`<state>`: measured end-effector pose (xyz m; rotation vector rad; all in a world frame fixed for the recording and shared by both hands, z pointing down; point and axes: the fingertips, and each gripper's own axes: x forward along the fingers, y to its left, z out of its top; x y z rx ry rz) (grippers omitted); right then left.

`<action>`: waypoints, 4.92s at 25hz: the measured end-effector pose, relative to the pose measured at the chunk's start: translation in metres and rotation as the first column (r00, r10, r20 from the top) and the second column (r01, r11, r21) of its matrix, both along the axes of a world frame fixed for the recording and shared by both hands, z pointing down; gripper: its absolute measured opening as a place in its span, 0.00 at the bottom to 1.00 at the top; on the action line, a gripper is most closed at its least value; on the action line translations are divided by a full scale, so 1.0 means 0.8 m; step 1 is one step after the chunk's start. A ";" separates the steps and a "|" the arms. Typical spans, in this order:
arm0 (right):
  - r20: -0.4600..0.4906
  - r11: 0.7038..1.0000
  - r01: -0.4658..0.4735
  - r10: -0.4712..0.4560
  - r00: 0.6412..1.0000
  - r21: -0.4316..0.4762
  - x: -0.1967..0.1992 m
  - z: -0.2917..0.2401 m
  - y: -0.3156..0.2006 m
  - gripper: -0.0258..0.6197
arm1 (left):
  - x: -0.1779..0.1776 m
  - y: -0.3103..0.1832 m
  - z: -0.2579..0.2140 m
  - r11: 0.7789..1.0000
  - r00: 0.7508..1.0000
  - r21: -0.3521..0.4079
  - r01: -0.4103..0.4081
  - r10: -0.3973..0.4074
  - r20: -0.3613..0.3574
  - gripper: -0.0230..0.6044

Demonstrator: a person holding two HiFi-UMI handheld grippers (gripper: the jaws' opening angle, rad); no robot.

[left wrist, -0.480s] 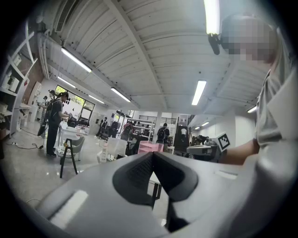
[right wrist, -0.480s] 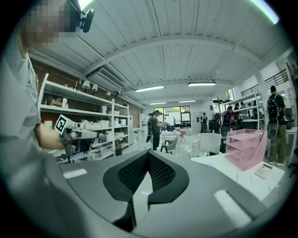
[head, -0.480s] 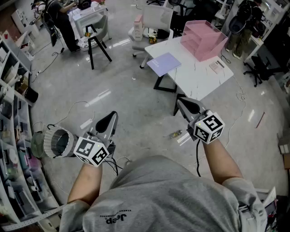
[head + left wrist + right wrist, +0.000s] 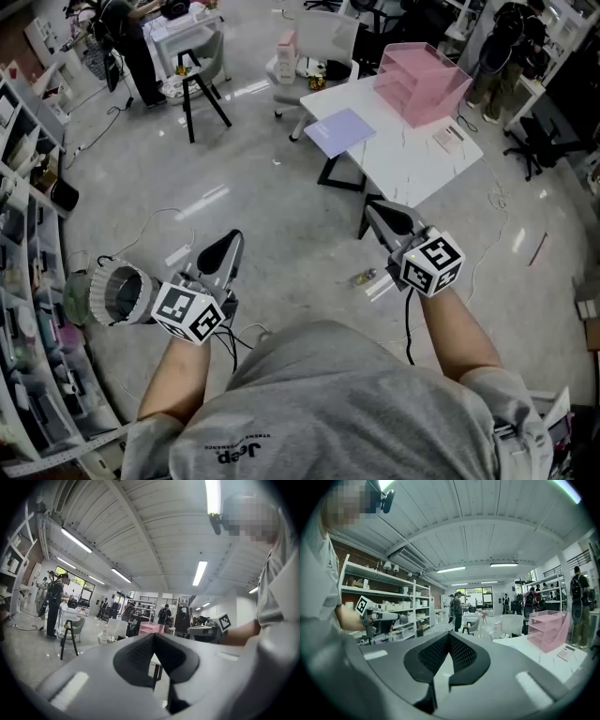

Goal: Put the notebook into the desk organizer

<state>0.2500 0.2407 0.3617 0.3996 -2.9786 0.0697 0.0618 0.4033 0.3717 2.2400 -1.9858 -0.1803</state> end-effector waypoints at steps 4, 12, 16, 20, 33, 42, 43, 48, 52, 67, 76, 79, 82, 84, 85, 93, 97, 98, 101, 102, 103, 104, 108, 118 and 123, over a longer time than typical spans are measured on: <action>0.000 1.000 0.011 -0.011 1.000 0.005 -0.003 -0.001 0.005 0.04 | -0.002 0.002 0.000 1.000 1.000 0.001 0.000 0.000 -0.002 0.13; 0.074 0.999 0.032 -0.030 0.997 -0.020 -0.004 -0.006 0.007 0.19 | -0.007 0.003 0.002 1.000 1.000 0.007 0.001 -0.001 -0.007 0.13; 0.071 0.999 0.036 -0.033 0.997 -0.037 -0.019 -0.009 0.007 0.52 | -0.022 0.005 -0.003 1.000 1.000 0.020 0.001 -0.001 -0.010 0.13; 0.065 0.999 0.029 -0.028 0.998 -0.023 -0.042 -0.014 0.016 0.61 | -0.048 0.016 -0.005 1.000 1.000 0.022 -0.010 0.010 -0.007 0.13; 0.068 0.998 -0.061 0.062 0.996 -0.024 -0.135 -0.013 0.026 0.62 | -0.152 0.038 0.004 0.997 0.996 0.004 -0.080 0.080 0.027 0.13; 0.052 0.998 -0.060 0.061 0.997 -0.022 -0.179 0.004 -0.063 0.62 | -0.193 -0.032 0.017 0.998 0.998 -0.014 -0.066 0.066 0.024 0.13; 0.054 0.998 -0.059 0.060 0.997 -0.024 -0.184 0.007 -0.083 0.62 | -0.199 -0.049 0.021 0.998 0.998 -0.018 -0.061 0.061 0.024 0.13; 0.073 0.999 -0.030 0.032 0.997 -0.028 -0.221 0.020 -0.208 0.62 | -0.224 -0.163 0.030 0.999 0.999 -0.022 -0.031 0.032 0.035 0.13; 0.078 1.000 0.019 -0.018 0.997 -0.021 -0.258 0.018 -0.328 0.62 | -0.239 -0.287 0.023 1.000 1.000 -0.017 -0.003 0.003 0.029 0.13; 0.078 0.993 0.056 -0.048 0.996 -0.101 -0.327 0.038 -0.577 0.62 | -0.279 -0.592 0.020 0.995 0.997 -0.069 -0.071 0.073 0.020 0.13; 0.026 0.979 -0.158 0.163 0.986 -0.131 -0.336 0.073 -0.607 0.62 | -0.319 -0.684 0.049 0.937 0.940 -0.078 -0.342 0.341 -0.022 0.13; -0.004 0.951 -0.263 0.266 0.964 -0.163 -0.340 0.090 -0.604 0.62 | -0.339 -0.702 0.064 0.888 0.892 -0.090 -0.452 0.450 -0.034 0.13; -0.027 0.908 -0.345 0.349 0.937 -0.236 -0.331 0.119 -0.594 0.62 | -0.346 -0.717 0.077 0.840 0.846 -0.114 -0.531 0.532 -0.021 0.13; -0.052 0.877 -0.379 0.382 0.923 -0.295 -0.313 0.142 -0.578 0.62 | -0.337 -0.720 0.080 0.823 0.830 -0.116 -0.556 0.557 -0.029 0.13; -0.069 0.861 -0.392 0.392 0.918 -0.323 -0.302 0.156 -0.569 0.62 | -0.330 -0.720 0.083 0.818 0.825 -0.116 -0.564 0.564 -0.036 0.13; -0.191 0.732 -0.453 0.417 0.889 -0.508 -0.225 0.279 -0.520 0.62 | -0.268 -0.731 0.117 0.792 0.808 -0.161 -0.589 0.584 -0.084 0.13; -0.227 0.668 -0.455 0.404 0.886 -0.589 -0.212 0.333 -0.488 0.62 | -0.250 -0.732 0.147 0.775 0.800 -0.202 -0.599 0.593 -0.097 0.13; -0.235 0.650 -0.457 0.403 0.885 -0.607 -0.211 0.346 -0.481 0.62 | -0.246 -0.732 0.155 0.769 0.797 -0.213 -0.602 0.596 -0.102 0.13; -0.255 0.590 -0.468 0.410 0.876 -0.658 -0.208 0.379 -0.468 0.62 | -0.237 -0.734 0.177 0.751 0.787 -0.240 -0.615 0.605 -0.123 0.13; -0.259 0.564 -0.472 0.417 0.871 -0.677 -0.206 0.391 -0.468 0.62 | -0.234 -0.735 0.184 0.745 0.783 -0.248 -0.619 0.608 -0.129 0.13; -0.263 0.534 -0.476 0.427 0.865 -0.699 -0.204 0.402 -0.468 0.62 | -0.231 -0.736 0.192 0.738 0.779 -0.256 -0.624 0.612 -0.134 0.13; -0.266 0.498 -0.480 0.440 0.857 -0.722 -0.203 0.415 -0.468 0.62 | -0.228 -0.737 0.199 0.732 0.775 -0.262 -0.629 0.616 -0.139 0.13; -0.264 0.338 -0.466 0.499 0.825 -0.818 -0.201 0.459 -0.471 0.62 | -0.219 -0.735 0.222 0.709 0.760 -0.281 -0.647 0.632 -0.154 0.13; -0.165 0.090 -0.272 0.604 0.780 -0.958 -0.231 0.499 -0.506 0.62 | -0.231 -0.728 0.236 0.696 0.763 -0.326 -0.639 0.626 -0.160 0.13; -0.119 0.051 -0.189 0.611 0.783 -0.981 -0.247 0.490 -0.515 0.36 | -0.248 -0.726 0.232 0.708 0.778 -0.334 -0.622 0.609 -0.159 0.13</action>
